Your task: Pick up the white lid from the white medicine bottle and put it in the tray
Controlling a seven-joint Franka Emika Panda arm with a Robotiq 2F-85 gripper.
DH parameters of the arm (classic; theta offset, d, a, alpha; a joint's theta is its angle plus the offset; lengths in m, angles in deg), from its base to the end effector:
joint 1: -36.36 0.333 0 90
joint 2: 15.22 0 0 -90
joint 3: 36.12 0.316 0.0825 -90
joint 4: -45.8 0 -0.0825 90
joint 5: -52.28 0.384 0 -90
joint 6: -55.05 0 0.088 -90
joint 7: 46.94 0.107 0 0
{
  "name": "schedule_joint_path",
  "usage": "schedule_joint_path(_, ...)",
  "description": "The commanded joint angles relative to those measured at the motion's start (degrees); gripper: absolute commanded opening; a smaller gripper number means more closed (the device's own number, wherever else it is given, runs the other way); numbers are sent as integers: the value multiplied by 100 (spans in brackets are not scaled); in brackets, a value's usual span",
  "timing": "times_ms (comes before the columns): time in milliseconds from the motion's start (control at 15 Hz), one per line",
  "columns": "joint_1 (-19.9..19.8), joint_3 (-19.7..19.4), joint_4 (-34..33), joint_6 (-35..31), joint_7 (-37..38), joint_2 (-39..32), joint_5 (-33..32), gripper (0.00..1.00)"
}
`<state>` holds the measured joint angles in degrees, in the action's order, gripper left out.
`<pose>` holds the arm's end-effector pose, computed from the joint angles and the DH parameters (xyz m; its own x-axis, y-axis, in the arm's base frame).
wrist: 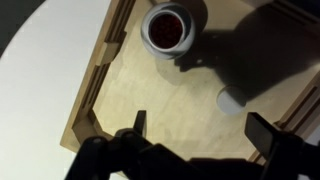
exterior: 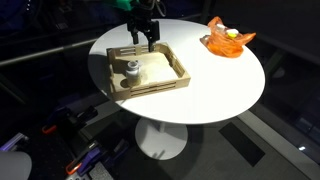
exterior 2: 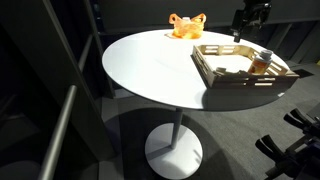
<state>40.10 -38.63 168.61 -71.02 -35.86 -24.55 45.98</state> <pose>0.5490 0.0082 0.3195 0.9903 -0.1065 -0.0897 -0.0966 -0.9895 0.1077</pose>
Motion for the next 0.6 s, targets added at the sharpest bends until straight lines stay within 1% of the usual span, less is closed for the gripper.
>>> schedule_joint_path(0, -105, 20, -123, 791, 125, 246, -128, 100)
schedule_joint_path(333, -222, 34, -57, 1213, 35, 516, -54, 100)
schedule_joint_path(400, -241, 35, -48, 1245, 14, 552, -40, 100)
schedule_joint_path(467, -234, 63, -72, 1082, 2, 392, -5, 100)
schedule_joint_path(533, -240, 63, -72, 1096, 1, 406, -5, 100)
